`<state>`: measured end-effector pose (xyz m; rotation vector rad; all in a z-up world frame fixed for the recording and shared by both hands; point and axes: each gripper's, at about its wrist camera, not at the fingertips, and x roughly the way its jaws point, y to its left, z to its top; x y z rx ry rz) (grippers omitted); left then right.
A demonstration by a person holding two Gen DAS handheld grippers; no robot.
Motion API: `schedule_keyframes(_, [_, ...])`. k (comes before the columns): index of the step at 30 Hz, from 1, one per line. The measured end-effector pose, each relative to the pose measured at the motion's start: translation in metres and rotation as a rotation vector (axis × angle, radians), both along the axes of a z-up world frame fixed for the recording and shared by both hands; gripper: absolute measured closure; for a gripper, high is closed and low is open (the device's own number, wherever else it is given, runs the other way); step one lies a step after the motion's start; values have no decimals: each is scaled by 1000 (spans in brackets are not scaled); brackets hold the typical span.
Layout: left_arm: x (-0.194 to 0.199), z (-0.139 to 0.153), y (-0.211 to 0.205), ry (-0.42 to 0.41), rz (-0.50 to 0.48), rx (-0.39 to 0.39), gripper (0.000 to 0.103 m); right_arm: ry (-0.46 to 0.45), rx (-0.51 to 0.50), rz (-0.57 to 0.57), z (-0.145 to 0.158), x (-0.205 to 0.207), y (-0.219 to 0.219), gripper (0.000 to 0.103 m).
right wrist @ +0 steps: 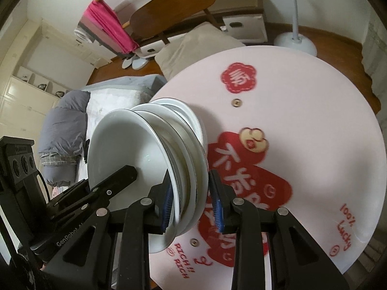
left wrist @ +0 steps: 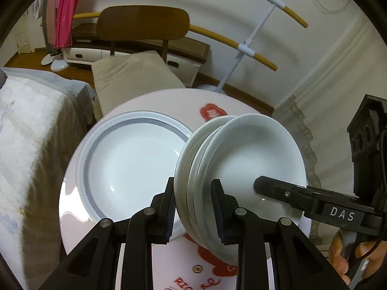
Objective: Organize plates and bowls
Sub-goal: 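Carry the held bowl stack over the grey-rimmed plate stack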
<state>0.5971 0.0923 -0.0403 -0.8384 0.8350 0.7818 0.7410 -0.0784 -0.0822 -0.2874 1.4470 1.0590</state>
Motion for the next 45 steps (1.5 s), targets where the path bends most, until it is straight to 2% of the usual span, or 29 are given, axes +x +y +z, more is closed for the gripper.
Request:
schedule_keyframes(18, [-48,-16,45,7,52,-30,80,39,-57,30,-34,-29,56,75])
schedule_keyframes(33, [-40,-34,69,20,32,-67,80,66,-105,1,-51,-31,61,75])
schedule_keyframes(45, [-44,-44,81,21,31,-104,81,33,-135,-39,-52,-34,68,74])
